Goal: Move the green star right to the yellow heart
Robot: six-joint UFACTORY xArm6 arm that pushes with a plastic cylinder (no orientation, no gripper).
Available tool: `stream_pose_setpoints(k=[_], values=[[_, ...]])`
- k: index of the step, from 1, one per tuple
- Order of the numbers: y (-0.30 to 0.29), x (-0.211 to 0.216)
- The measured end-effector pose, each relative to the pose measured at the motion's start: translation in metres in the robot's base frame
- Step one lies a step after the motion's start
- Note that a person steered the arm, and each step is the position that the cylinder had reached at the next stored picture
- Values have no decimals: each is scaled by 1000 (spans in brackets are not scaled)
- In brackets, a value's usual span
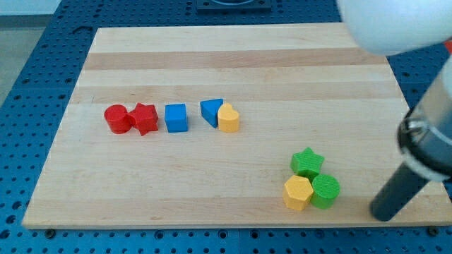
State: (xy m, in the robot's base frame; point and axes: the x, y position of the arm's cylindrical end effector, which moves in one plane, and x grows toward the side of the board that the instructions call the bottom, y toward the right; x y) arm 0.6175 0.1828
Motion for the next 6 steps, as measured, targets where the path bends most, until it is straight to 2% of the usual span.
stream_pose_setpoints(k=[1, 3, 4, 5, 6], values=[[-53, 0], [-60, -72], [-60, -79], [-62, -58], [-108, -50]])
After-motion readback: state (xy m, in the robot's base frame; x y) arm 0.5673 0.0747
